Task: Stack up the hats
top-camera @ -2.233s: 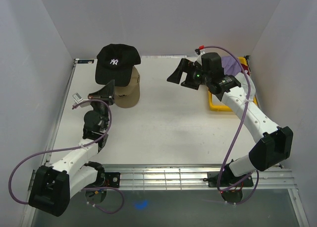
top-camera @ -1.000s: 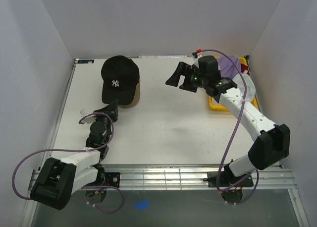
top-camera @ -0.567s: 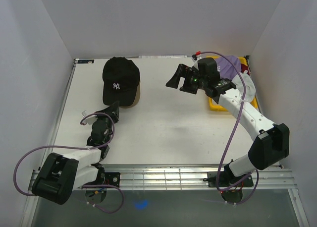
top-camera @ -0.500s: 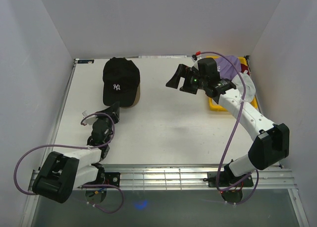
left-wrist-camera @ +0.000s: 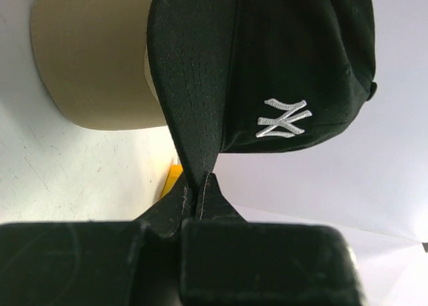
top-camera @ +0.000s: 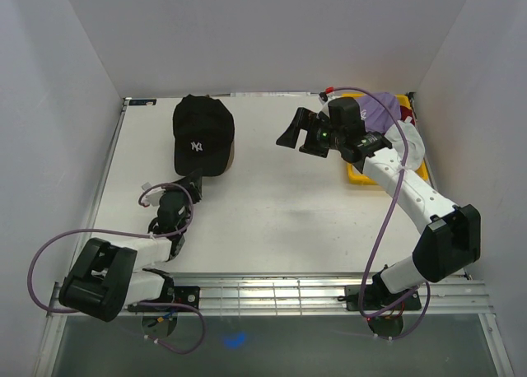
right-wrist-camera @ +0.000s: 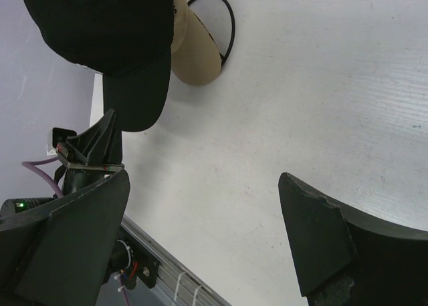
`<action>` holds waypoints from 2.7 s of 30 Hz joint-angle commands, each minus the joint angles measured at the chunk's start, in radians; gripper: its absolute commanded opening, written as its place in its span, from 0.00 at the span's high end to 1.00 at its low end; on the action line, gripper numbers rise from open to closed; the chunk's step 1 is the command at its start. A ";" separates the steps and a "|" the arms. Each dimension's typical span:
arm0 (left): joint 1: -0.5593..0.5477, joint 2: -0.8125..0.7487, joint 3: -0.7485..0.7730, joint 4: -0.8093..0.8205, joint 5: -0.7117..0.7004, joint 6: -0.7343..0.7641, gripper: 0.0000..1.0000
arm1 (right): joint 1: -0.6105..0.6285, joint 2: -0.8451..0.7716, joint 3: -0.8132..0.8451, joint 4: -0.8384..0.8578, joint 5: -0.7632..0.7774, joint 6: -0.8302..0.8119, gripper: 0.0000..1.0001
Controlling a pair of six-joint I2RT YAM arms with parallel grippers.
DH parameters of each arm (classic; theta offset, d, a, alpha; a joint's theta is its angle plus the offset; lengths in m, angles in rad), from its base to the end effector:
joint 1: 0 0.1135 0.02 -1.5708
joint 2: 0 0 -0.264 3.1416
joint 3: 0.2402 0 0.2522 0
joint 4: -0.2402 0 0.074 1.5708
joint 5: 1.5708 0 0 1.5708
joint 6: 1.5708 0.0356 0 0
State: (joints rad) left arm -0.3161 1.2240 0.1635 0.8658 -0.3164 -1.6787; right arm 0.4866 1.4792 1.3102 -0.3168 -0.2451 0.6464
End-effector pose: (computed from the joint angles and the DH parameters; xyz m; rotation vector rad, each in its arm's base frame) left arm 0.2012 -0.0542 0.1565 -1.3848 1.3138 -1.1432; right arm 0.2995 0.1682 0.3437 0.0126 2.1804 0.9295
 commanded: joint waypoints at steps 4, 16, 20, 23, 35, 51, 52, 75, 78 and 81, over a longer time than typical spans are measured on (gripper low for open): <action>0.005 0.084 0.002 -0.252 0.025 -0.021 1.00 | 0.006 -0.020 -0.017 0.032 0.012 -0.022 0.03; 0.005 0.163 0.056 -0.350 0.079 -0.038 1.00 | 0.007 -0.025 -0.025 0.028 0.020 -0.028 0.03; 0.005 0.186 0.053 -0.375 0.091 -0.065 0.97 | 0.006 -0.026 -0.023 0.027 0.023 -0.030 0.03; 0.005 0.195 0.051 -0.383 0.096 -0.070 0.95 | 0.006 -0.027 -0.025 0.025 0.021 -0.030 0.03; 0.005 0.241 0.067 -0.415 0.131 -0.078 0.55 | 0.006 -0.028 -0.022 0.016 0.027 -0.034 0.03; 0.005 0.137 0.070 -0.497 0.191 0.007 0.43 | 0.004 -0.025 -0.020 0.018 0.033 -0.037 0.03; 0.005 0.121 0.071 -0.557 0.195 0.008 0.43 | 0.004 -0.025 -0.020 0.018 0.033 -0.039 0.03; -0.289 -0.074 0.557 -0.858 0.137 0.488 0.39 | -0.158 -0.241 0.063 -0.119 -0.039 -0.073 0.02; -0.314 0.075 0.672 -0.718 0.198 0.543 0.37 | -0.189 -0.292 0.103 -0.160 -0.019 -0.073 0.02; -0.325 0.297 0.865 -0.657 0.356 0.623 0.36 | -0.223 -0.341 0.139 -0.209 0.024 -0.077 0.02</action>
State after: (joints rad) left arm -0.6315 1.3602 0.8963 0.1318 -0.0830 -1.1809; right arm 0.2886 1.2030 1.3788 -0.4828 -0.2550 0.5919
